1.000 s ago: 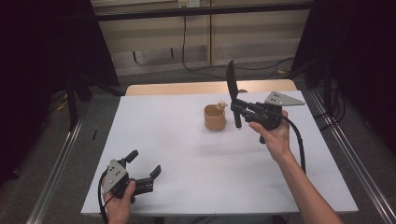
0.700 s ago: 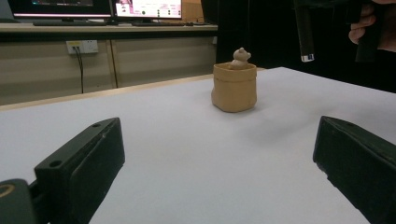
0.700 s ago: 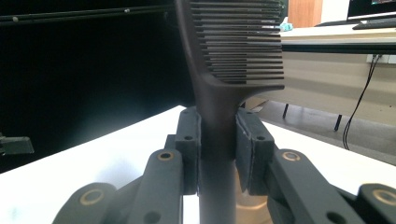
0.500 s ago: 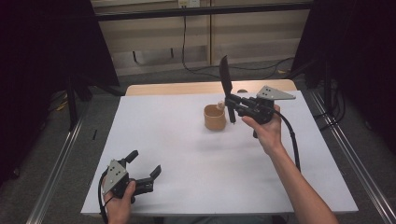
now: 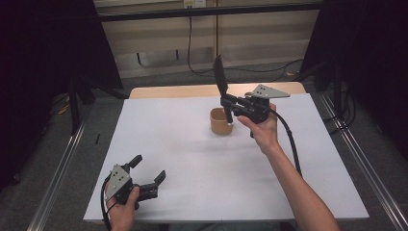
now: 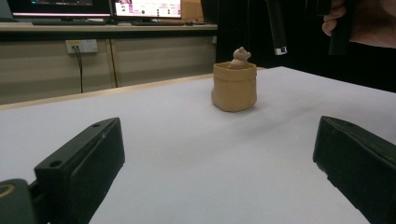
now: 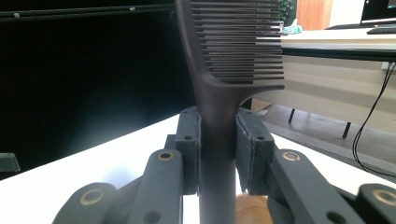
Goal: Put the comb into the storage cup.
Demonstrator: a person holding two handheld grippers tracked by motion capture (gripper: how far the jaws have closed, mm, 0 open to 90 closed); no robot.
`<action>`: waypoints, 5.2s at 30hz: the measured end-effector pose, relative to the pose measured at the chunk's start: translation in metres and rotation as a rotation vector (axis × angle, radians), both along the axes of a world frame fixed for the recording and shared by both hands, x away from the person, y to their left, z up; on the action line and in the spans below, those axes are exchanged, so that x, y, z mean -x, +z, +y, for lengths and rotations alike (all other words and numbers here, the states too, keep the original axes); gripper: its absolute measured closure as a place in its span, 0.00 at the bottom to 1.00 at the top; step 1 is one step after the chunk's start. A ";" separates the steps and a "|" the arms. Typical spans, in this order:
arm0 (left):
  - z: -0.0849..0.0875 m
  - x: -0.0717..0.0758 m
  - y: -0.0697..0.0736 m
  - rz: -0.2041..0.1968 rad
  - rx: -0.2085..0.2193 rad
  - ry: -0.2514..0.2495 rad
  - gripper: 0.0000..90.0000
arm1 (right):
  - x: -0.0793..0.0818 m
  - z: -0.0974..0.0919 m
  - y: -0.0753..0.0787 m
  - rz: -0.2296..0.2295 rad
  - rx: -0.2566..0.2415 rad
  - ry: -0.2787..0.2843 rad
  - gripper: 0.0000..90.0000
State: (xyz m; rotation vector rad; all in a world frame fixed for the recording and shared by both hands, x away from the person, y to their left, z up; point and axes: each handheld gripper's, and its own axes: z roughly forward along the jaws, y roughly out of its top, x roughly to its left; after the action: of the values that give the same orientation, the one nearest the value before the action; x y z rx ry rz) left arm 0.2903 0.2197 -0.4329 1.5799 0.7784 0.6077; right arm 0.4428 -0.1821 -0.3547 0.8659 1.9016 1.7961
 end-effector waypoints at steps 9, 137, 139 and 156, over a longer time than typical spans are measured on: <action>-0.002 -0.001 0.000 -0.003 -0.012 -0.005 0.02 | -0.012 0.004 0.000 0.014 -0.001 -0.015 0.81; -0.001 -0.001 0.000 0.001 -0.015 -0.014 0.02 | -0.039 0.021 -0.073 0.100 0.143 -0.040 0.80; -0.001 -0.001 0.000 0.002 -0.014 -0.015 0.02 | -0.039 0.020 -0.072 0.100 0.149 -0.039 0.79; 0.000 -0.001 0.000 0.000 -0.010 -0.005 0.02 | -0.029 0.016 -0.068 0.078 0.130 -0.058 0.68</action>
State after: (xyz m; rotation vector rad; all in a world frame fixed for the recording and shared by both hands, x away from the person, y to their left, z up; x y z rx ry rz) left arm 0.2911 0.2199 -0.4327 1.5906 0.7718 0.6089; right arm 0.4718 -0.1661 -0.4226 0.9467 1.9957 1.6073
